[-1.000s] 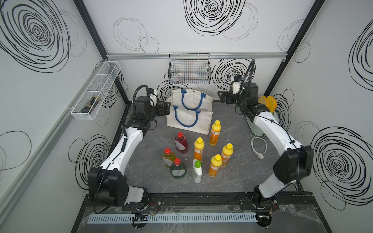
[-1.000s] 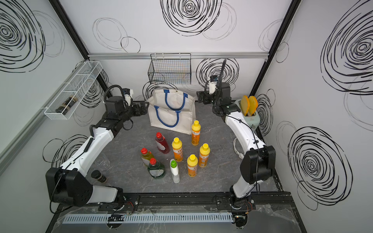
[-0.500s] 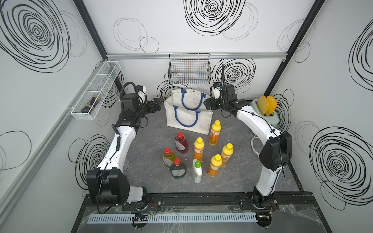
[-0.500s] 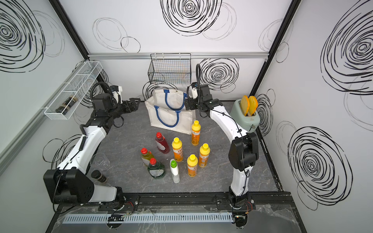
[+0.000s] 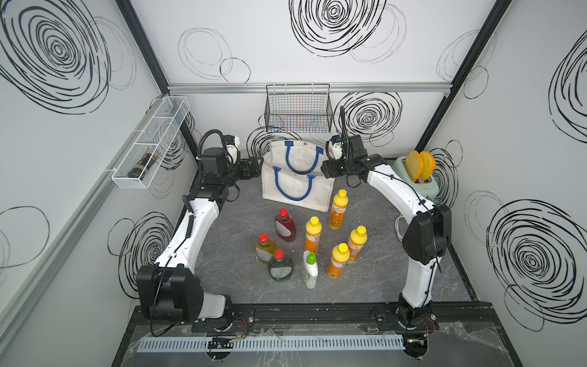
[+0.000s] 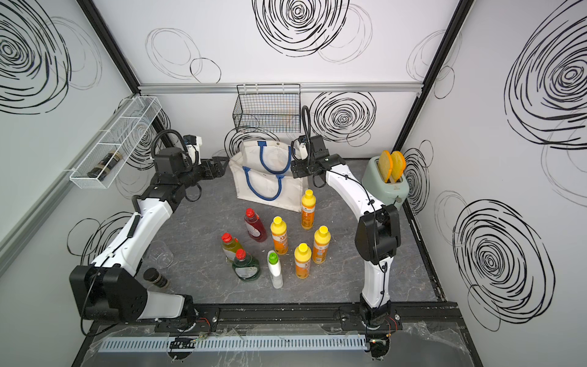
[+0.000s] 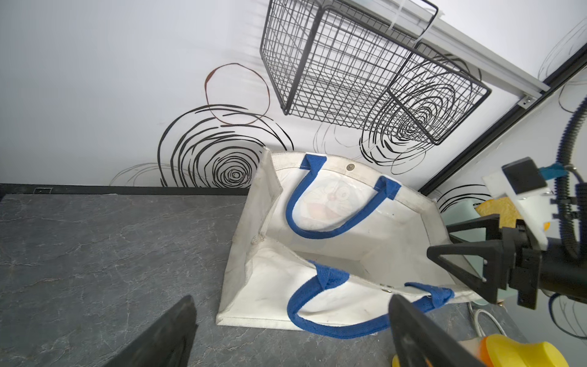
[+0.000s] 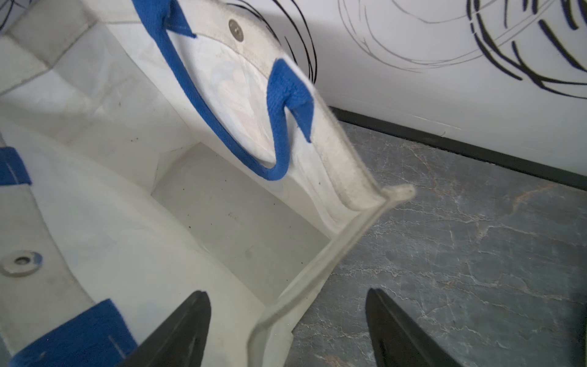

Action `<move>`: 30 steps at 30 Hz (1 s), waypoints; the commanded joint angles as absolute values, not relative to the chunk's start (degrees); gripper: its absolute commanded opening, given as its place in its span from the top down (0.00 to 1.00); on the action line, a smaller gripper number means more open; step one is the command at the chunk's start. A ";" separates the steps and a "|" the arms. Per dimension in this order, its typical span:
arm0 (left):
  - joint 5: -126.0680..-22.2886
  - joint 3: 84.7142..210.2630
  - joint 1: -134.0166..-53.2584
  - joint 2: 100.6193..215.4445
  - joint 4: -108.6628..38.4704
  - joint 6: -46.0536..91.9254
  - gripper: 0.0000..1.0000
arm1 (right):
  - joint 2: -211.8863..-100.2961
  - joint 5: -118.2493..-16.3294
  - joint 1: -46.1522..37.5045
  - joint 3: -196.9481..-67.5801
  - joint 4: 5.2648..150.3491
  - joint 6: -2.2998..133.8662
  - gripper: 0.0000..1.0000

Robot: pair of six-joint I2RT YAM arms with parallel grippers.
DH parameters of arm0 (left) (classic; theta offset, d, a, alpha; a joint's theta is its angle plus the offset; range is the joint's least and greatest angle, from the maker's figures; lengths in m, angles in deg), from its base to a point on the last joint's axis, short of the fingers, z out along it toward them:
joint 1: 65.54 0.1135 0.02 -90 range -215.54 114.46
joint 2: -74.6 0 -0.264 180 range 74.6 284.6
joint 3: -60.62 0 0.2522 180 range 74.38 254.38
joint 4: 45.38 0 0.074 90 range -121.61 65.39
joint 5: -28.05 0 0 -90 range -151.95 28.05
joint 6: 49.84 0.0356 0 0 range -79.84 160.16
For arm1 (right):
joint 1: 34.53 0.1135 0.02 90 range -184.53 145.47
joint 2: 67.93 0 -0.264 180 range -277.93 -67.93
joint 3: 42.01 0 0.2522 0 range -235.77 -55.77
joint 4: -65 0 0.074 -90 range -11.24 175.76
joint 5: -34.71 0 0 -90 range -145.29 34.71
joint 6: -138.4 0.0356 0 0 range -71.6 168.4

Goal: Pack dish soap into the shopping bag
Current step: Move the shopping bag to the center of the board.

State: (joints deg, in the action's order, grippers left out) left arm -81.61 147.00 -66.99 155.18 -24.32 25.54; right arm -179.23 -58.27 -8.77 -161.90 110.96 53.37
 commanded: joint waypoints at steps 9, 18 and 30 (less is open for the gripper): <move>-78.83 146.81 -68.87 154.20 -23.18 28.76 0.04 | -179.22 -52.46 -8.57 -166.24 119.46 50.44 0.74; -77.47 148.70 -71.44 154.82 -20.86 29.82 0.04 | -175.69 -55.10 -11.80 -164.08 122.28 50.11 1.00; -75.68 151.76 -76.69 157.80 -18.09 29.44 0.04 | -169.21 -63.08 -16.41 -154.48 122.20 49.10 1.00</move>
State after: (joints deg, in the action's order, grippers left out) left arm -76.41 149.71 -75.39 156.45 -17.92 29.22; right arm -171.36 -60.35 -15.76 -156.46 120.41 49.59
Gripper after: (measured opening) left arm 0.962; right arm 0.063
